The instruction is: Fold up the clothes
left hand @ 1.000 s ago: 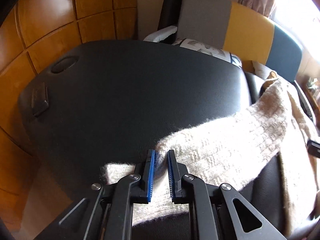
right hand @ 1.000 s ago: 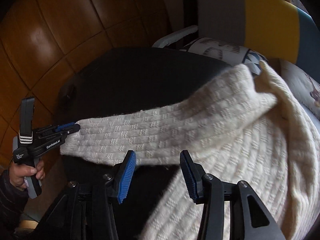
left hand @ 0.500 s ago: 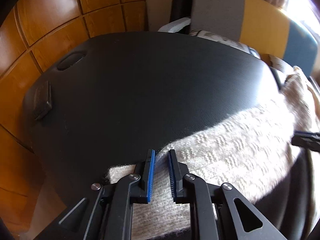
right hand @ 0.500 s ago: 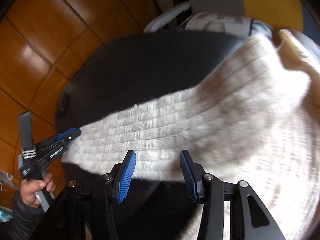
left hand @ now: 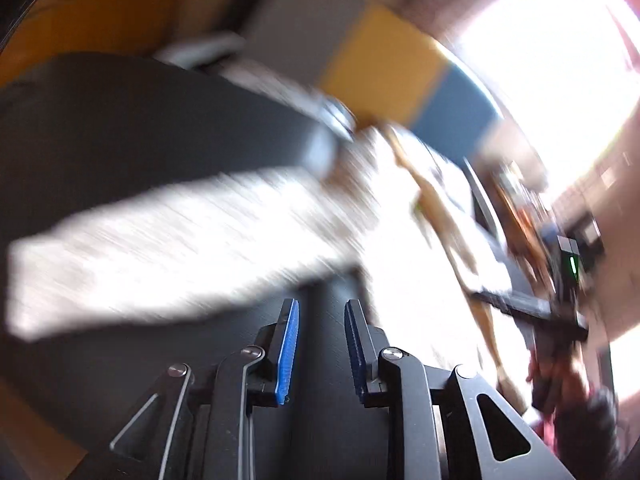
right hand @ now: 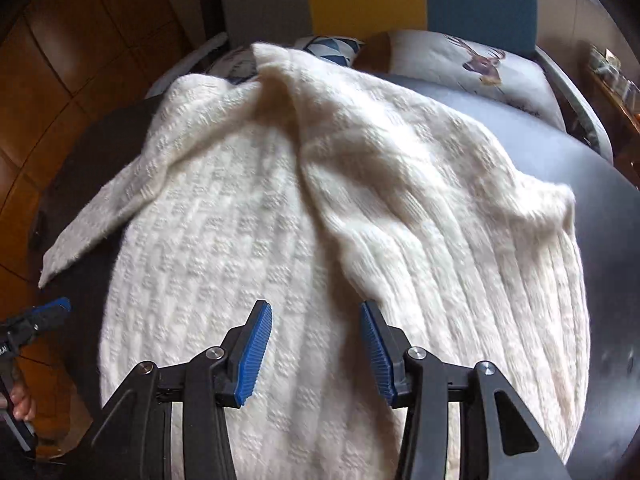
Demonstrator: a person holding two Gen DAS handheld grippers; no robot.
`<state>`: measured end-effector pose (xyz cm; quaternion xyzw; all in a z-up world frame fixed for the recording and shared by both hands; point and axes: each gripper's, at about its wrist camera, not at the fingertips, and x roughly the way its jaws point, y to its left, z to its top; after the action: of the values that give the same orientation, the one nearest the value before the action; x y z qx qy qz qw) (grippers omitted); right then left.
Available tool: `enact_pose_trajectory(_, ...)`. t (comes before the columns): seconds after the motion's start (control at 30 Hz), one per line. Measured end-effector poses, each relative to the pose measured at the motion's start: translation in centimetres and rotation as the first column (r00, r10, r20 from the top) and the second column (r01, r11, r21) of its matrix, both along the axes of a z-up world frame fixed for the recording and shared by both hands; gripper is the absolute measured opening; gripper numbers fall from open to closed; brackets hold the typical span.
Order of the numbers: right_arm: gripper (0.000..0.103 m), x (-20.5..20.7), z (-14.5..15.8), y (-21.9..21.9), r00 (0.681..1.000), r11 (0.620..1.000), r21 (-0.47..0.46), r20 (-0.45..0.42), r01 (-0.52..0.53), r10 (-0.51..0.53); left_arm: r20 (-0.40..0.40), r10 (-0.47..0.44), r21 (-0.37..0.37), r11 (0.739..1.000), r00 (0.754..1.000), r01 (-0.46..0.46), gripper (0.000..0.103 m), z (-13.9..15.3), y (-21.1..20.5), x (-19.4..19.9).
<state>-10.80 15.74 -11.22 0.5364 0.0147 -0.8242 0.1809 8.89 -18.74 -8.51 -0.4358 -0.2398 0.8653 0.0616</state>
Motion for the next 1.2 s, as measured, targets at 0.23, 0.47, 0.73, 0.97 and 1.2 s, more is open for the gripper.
enact_pose_trajectory(0.23, 0.051, 5.8, -2.8, 1.6, 1.0, 1.0, 0.027, -0.008, -0.011, 0.011, 0.046, -0.168, -0.12, 0.978, 0.985, 0.172, 0.024, -1.6, 11.0, -0.1)
enact_pose_trajectory(0.47, 0.05, 9.5, -1.8, 3.3, 0.999, 0.992, -0.123, 0.034, -0.012, 0.016, 0.127, -0.341, -0.371, 0.855, 0.932, 0.363, 0.03, -4.9, 13.0, -8.2)
enact_pose_trajectory(0.73, 0.05, 13.0, 2.9, 10.9, 0.974, 0.957, -0.239, -0.116, 0.165, -0.197, 0.159, -0.324, -0.313, 0.879, 0.933, 0.359, 0.032, -4.2, 10.1, -8.4)
enact_pose_trajectory(0.97, 0.05, 14.5, 1.5, 13.8, 0.95, 0.945, -0.138, -0.066, 0.296, -0.307, 0.112, -0.29, -0.184, 0.934, 0.95, 0.307, 0.062, -3.4, 11.6, -8.2)
enact_pose_trajectory(1.2, 0.05, 15.9, -0.6, 16.3, 0.915, 0.863, -0.304, 0.103, 0.403, -0.39, 0.137, -0.345, -0.234, 0.899, 0.929, 0.369, 0.063, -3.7, 14.5, -8.7)
